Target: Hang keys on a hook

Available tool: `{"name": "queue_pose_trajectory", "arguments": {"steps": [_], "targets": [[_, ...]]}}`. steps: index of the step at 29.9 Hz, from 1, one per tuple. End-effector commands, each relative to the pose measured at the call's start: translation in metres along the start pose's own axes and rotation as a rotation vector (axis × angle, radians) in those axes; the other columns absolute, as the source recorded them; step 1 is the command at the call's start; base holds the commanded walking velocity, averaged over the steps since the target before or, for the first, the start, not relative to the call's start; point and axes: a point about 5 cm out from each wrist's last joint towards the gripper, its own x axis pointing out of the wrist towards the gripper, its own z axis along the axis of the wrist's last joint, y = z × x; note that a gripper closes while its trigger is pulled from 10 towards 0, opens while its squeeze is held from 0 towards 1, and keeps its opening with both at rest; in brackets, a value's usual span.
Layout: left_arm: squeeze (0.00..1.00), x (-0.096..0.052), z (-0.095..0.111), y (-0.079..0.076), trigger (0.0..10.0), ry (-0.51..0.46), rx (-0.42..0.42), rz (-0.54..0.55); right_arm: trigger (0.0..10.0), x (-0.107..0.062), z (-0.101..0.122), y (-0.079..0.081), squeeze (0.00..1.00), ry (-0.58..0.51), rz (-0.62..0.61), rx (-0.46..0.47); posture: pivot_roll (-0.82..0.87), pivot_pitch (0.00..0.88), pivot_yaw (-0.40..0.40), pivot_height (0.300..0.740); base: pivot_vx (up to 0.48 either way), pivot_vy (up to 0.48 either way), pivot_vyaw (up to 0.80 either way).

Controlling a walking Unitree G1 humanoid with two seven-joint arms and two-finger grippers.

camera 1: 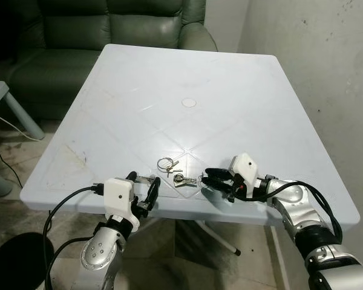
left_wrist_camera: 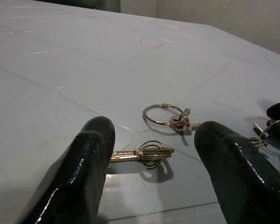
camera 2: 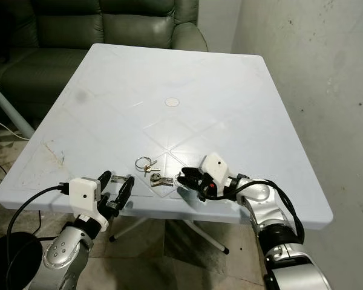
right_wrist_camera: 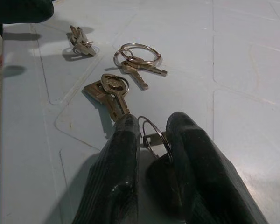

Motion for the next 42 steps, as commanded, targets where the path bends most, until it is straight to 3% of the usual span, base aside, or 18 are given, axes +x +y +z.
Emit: {"name": "queue_pose_trajectory", "arguments": {"steps": [1,3,4,6,8,12,13,25,26,27,28,29,30,32,42], "targets": [[0.00,0.0014,0.0000,0.0005,10.0,0.002,0.007,0.002,3.3,0.0004,0.0023,0.0000,0.00,-0.004,0.004,-0.012,-0.09,0.093,-0.028,0.740,0.000,0.000,0.00],[0.00,0.0017,0.0002,0.0005,10.0,0.002,0.008,0.002,3.6,0.0001,0.0027,-0.0005,0.00,-0.004,-0.002,-0.018,-0.09,0.093,-0.028,0.740,0.000,0.000,0.00],[0.00,0.0019,0.0004,0.0006,10.0,0.002,0.008,0.002,4.8,-0.0001,0.0028,-0.0009,0.00,-0.002,-0.007,-0.025,-0.09,0.094,-0.028,0.740,0.000,0.000,0.00],[0.00,0.0020,0.0005,0.0006,10.0,0.001,0.008,0.002,5.2,-0.0002,0.0029,-0.0010,0.00,0.000,-0.008,-0.029,-0.09,0.093,-0.028,0.740,0.000,0.000,0.00],[0.00,0.0020,0.0007,0.0006,10.0,0.001,0.008,0.002,8.1,0.0000,0.0030,-0.0007,0.00,0.000,-0.005,-0.031,-0.09,0.093,-0.028,0.740,0.000,0.000,0.00],[0.00,0.0018,0.0009,0.0007,10.0,0.000,0.009,0.003,8.0,0.0009,0.0030,-0.0004,0.00,0.001,-0.009,-0.035,-0.09,0.093,-0.028,0.740,0.000,0.000,0.00],[0.00,0.0020,0.0009,0.0006,10.0,0.000,0.009,0.003,10.0,0.0011,0.0028,-0.0002,0.00,0.003,-0.008,-0.035,-0.09,0.093,-0.028,0.740,0.000,0.000,0.00],[0.00,0.0021,0.0016,0.0013,10.0,-0.005,0.005,0.011,10.0,0.0023,0.0012,0.0007,0.00,0.021,-0.014,-0.058,-0.09,0.092,-0.029,0.740,0.000,0.000,0.00],[0.00,0.0021,0.0015,0.0015,10.0,-0.005,0.005,0.012,8.2,0.0022,0.0013,0.0007,0.00,0.010,-0.014,-0.043,-0.09,0.092,-0.029,0.740,0.000,0.000,0.00],[0.00,0.0021,0.0016,0.0016,10.0,-0.005,0.004,0.012,3.4,0.0020,0.0020,0.0001,0.00,0.008,-0.024,-0.057,-0.09,0.092,-0.029,0.740,0.000,0.000,0.00],[0.00,0.0021,0.0016,0.0016,10.0,-0.006,0.004,0.013,3.4,0.0019,0.0023,-0.0002,0.00,0.009,-0.029,-0.066,-0.09,0.092,-0.029,0.740,0.000,0.000,0.00],[0.00,0.0021,0.0016,0.0016,10.0,-0.006,0.004,0.013,2.6,0.0018,0.0022,-0.0003,0.00,0.010,-0.030,-0.066,-0.09,0.092,-0.028,0.740,0.000,0.000,0.00],[0.00,0.0021,0.0016,0.0016,10.0,-0.006,0.004,0.013,0.4,0.0017,0.0021,-0.0002,0.00,0.008,-0.027,-0.063,-0.09,0.092,-0.029,0.740,0.000,0.000,0.00],[0.00,0.0023,0.0017,0.0016,10.0,-0.006,0.004,0.013,0.0,0.0014,0.0024,-0.0001,0.00,0.002,-0.023,-0.058,-0.09,0.092,-0.029,0.740,0.000,0.000,0.00],[0.00,0.0034,0.0026,0.0030,10.0,-0.009,0.008,0.017,0.0,0.0012,0.0064,-0.0023,0.00,-0.038,-0.042,-0.047,-0.09,0.092,-0.028,0.740,0.000,0.000,0.00]]}}
